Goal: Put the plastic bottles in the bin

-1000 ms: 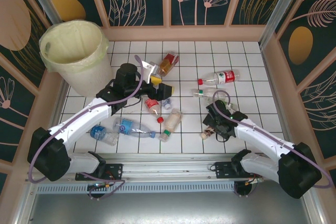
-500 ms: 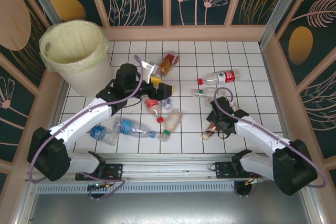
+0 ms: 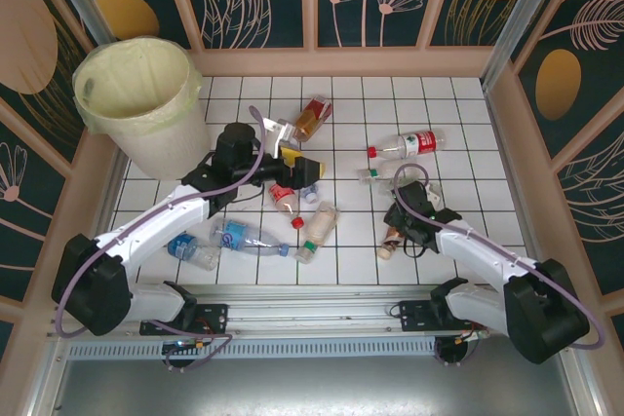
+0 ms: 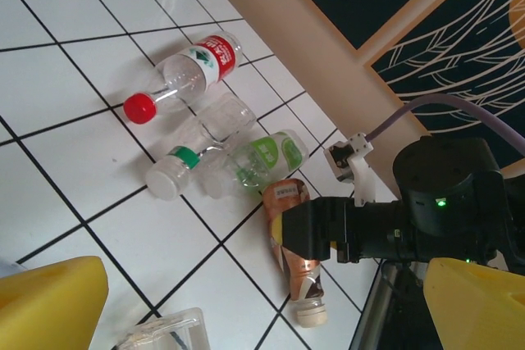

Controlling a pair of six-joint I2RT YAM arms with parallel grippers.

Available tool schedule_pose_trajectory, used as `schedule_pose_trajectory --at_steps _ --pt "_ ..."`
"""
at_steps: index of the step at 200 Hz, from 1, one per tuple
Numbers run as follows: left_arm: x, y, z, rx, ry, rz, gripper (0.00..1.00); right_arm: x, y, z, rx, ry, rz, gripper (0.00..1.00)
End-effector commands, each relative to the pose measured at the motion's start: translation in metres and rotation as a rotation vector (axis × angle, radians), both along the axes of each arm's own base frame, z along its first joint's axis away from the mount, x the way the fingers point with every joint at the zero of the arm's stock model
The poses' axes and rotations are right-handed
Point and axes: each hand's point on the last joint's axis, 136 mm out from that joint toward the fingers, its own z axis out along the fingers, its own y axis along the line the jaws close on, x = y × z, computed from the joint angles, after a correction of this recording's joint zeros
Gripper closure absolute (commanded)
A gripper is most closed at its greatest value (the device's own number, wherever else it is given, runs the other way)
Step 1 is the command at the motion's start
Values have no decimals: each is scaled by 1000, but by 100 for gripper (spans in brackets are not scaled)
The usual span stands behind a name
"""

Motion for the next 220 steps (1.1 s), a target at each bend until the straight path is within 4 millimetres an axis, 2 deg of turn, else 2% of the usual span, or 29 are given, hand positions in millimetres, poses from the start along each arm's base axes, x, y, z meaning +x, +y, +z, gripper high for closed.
schedule_pose_trajectory --at_steps 1,45,75,115,163,185,220 --pt "0 -4 3 -45 6 -8 2 1 -1 6 -24 -47 53 46" --pt "-4 -11 -6 -91 59 -31 2 14 20 53 6 -201 183 46" --pt "-9 -21 -8 -104 60 -58 1 28 42 100 59 -348 282 46" --pt "-26 -40 -5 -151 44 -120 1 44 68 159 134 -498 378 47" --pt "-37 -58 -10 -184 55 -168 1 49 98 225 244 -659 502 47" --pt "-40 -64 -1 -235 53 -197 1 48 108 248 289 -709 548 47" --pt "-46 -80 12 -276 71 -252 3 44 116 269 332 -766 591 47"
